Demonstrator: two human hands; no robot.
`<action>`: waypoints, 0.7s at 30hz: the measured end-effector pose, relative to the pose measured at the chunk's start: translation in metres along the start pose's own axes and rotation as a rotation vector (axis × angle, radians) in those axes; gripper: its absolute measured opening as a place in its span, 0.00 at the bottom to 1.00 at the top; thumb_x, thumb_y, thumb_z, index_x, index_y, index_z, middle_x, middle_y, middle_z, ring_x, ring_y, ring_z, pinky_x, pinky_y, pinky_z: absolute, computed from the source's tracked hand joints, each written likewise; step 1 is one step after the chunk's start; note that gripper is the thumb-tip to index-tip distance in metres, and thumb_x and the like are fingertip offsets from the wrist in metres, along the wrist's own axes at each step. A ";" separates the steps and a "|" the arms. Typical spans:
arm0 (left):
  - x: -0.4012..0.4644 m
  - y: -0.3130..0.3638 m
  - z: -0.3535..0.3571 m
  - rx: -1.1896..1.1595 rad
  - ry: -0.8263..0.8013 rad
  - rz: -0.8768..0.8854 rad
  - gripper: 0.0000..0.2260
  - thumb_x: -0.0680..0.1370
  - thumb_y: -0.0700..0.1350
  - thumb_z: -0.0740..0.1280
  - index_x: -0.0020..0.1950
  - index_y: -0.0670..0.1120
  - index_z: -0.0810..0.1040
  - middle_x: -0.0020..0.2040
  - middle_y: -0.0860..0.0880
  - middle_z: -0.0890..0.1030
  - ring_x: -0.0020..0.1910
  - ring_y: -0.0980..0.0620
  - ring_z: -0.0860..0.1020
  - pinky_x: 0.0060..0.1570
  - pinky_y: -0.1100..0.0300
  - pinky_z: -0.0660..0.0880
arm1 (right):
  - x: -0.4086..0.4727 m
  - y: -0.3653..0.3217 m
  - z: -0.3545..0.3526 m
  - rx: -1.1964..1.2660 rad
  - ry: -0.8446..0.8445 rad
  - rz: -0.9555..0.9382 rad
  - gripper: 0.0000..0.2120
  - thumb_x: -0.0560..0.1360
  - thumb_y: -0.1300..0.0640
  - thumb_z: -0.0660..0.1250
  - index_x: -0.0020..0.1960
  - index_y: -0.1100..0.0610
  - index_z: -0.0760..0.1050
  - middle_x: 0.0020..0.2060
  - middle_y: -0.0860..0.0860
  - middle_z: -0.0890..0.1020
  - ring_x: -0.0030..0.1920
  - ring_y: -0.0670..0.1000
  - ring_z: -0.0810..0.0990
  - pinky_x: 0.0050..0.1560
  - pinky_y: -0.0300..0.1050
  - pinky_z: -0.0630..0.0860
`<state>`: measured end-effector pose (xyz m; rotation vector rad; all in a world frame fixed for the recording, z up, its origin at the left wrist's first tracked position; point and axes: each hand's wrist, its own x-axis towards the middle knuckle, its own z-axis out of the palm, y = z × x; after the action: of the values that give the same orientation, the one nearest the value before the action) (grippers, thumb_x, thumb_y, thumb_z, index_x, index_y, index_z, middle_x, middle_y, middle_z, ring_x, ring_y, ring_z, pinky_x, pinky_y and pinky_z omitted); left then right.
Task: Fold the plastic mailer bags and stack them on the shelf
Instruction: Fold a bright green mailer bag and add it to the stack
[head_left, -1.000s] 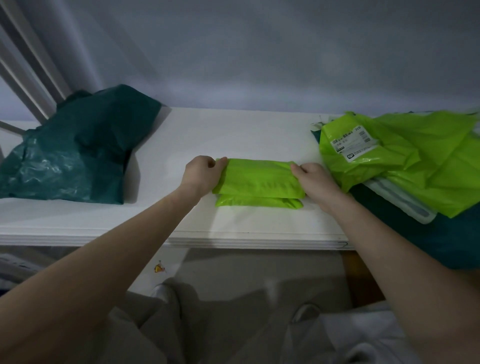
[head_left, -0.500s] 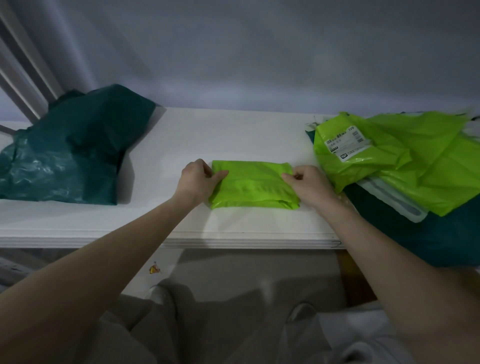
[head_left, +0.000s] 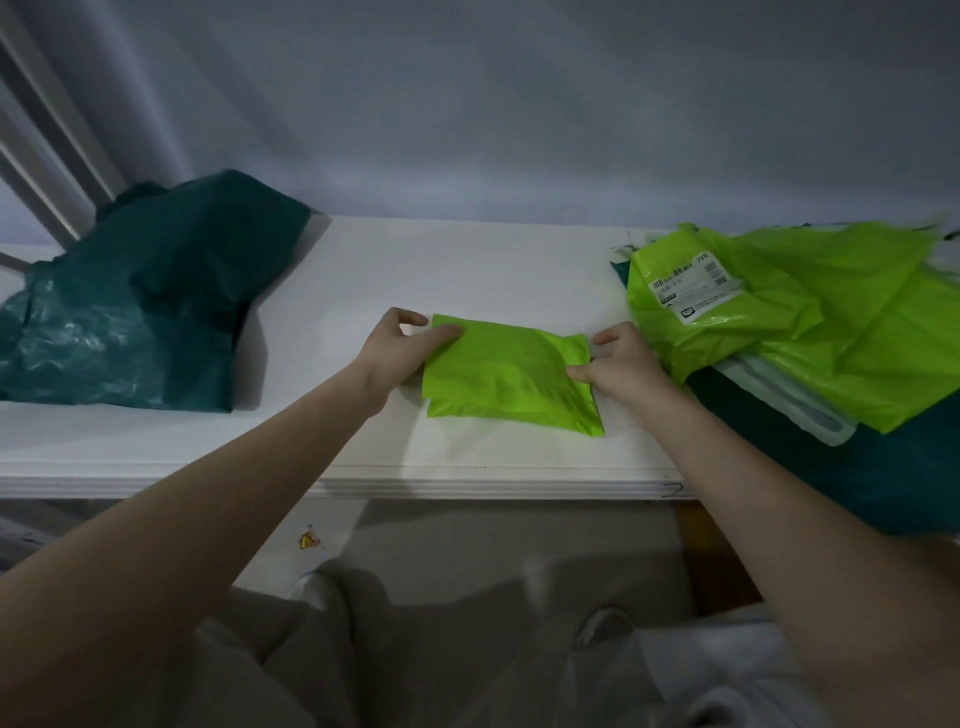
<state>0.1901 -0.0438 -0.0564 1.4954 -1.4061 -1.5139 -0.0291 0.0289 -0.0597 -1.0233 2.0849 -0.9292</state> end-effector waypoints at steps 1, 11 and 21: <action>0.000 0.001 0.000 -0.027 -0.011 -0.002 0.17 0.72 0.53 0.71 0.55 0.45 0.74 0.44 0.45 0.78 0.40 0.47 0.77 0.47 0.54 0.75 | 0.000 -0.001 0.000 0.037 -0.005 0.030 0.26 0.69 0.64 0.73 0.63 0.61 0.68 0.58 0.57 0.74 0.57 0.54 0.73 0.56 0.43 0.71; 0.001 0.013 0.000 -0.128 0.035 -0.013 0.10 0.78 0.48 0.64 0.53 0.44 0.78 0.44 0.47 0.77 0.38 0.52 0.76 0.34 0.65 0.75 | -0.001 -0.018 0.005 0.393 -0.012 0.085 0.07 0.74 0.53 0.67 0.41 0.57 0.77 0.34 0.51 0.78 0.36 0.50 0.76 0.38 0.40 0.71; 0.008 0.012 0.001 -0.049 0.180 0.061 0.12 0.78 0.52 0.63 0.37 0.49 0.73 0.35 0.49 0.72 0.37 0.50 0.71 0.33 0.61 0.68 | 0.009 -0.018 0.016 0.329 0.166 -0.063 0.13 0.76 0.55 0.65 0.32 0.53 0.72 0.31 0.48 0.74 0.41 0.52 0.74 0.48 0.48 0.72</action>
<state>0.1848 -0.0540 -0.0482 1.5050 -1.2880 -1.3322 -0.0143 0.0079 -0.0557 -0.8669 1.9512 -1.3770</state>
